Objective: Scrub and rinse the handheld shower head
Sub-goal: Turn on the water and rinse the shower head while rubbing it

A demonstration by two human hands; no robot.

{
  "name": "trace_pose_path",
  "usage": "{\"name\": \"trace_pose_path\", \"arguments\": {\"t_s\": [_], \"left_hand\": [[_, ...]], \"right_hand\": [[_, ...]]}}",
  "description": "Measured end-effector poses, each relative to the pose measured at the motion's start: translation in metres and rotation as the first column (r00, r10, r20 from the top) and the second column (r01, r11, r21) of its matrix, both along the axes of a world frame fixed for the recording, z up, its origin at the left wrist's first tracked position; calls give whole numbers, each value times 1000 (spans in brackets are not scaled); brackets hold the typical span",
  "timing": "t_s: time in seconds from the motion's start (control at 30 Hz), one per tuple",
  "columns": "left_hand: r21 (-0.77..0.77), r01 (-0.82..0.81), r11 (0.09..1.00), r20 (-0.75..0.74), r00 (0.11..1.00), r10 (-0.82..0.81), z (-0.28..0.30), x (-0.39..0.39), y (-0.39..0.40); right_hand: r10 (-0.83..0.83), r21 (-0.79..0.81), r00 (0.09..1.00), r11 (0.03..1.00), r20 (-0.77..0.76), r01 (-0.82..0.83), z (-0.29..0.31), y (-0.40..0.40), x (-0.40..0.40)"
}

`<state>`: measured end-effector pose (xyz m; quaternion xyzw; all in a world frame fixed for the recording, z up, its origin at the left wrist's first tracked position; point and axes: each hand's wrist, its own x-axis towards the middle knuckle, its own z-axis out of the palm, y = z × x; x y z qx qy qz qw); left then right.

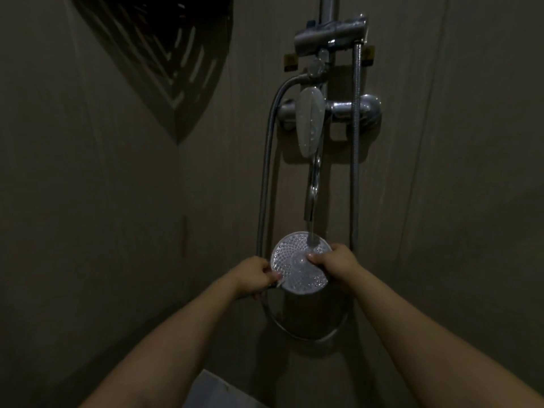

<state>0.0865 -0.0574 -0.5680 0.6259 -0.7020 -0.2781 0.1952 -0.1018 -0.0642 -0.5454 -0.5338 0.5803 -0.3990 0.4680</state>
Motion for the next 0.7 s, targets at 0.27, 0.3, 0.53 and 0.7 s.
{"name": "trace_pose_path", "arguments": {"t_s": [0.27,0.3,0.53,0.7], "left_hand": [[-29,-681,732,-715,526,461,-25,-56,12],[209,-598,774,-846,286,449,-24,-64,11],[311,-293,904,-903,207,377,-24,-65,7],[240,-330,913,-857,370,359,-23,-59,8]], "right_hand": [[-241,98,866,970,438,220,-10,5,22],[-245,118,834,970,495,214,-12,7,24],[-96,49,989,995,110,91,-9,16,9],[-124,-165,983,981,-138,100,-6,7,4]]}}
